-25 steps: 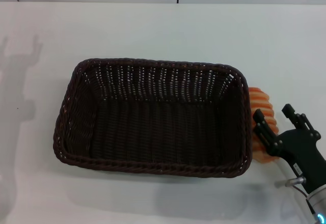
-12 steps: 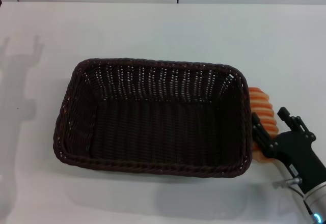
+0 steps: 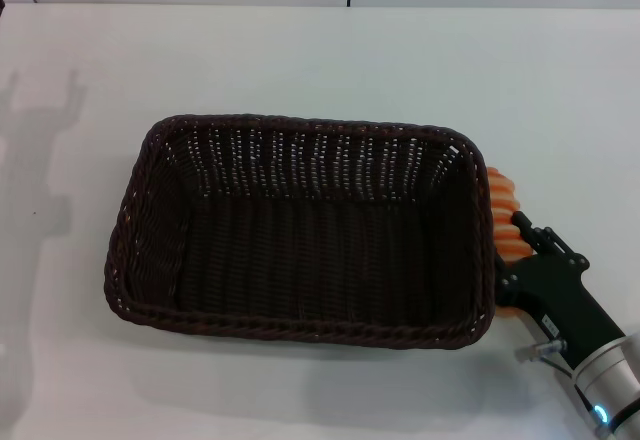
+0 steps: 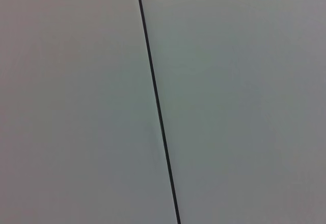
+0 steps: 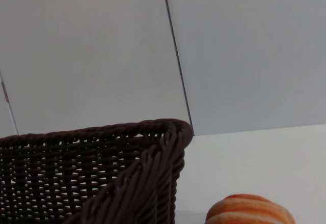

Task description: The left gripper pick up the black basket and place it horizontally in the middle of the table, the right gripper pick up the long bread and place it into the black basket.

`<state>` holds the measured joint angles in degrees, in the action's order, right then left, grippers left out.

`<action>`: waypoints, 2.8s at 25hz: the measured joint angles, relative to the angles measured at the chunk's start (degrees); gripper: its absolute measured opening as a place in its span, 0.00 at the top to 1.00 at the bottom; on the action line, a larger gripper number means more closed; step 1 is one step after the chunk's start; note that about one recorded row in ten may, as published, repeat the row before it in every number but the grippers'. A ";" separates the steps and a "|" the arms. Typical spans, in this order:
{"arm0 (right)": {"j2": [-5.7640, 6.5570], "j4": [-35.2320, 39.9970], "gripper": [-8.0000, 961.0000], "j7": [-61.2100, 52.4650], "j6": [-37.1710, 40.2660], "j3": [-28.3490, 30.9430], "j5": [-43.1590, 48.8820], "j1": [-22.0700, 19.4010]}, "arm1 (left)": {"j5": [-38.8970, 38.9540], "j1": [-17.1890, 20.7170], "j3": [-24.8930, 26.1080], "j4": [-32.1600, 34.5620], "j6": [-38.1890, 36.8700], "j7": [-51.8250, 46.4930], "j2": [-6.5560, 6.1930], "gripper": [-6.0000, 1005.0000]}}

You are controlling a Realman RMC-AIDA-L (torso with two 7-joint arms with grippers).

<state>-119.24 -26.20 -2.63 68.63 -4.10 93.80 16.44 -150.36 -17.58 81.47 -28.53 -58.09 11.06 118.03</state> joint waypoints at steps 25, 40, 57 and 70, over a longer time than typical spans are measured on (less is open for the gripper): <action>0.02 -7.39 0.60 17.75 34.17 -0.56 11.32 -5.64 | -1.25 0.06 -0.09 -0.04 -0.02 -0.19 0.20 0.19; 0.84 -11.61 0.55 17.37 22.29 -1.16 11.62 -0.33 | -1.24 0.61 -0.08 0.02 0.00 -0.25 0.03 0.19; 1.77 -11.24 0.18 17.50 31.04 11.05 11.08 -8.25 | -1.24 1.40 0.37 -0.08 0.00 -0.25 0.02 0.19; 1.75 -9.79 0.15 14.47 33.09 27.84 6.48 -18.40 | -1.22 3.35 0.45 0.24 -1.16 0.08 0.00 0.19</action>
<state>-117.49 -35.99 11.85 101.72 23.74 100.28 -1.96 -151.59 -14.23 81.91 -28.29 -59.25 11.14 118.03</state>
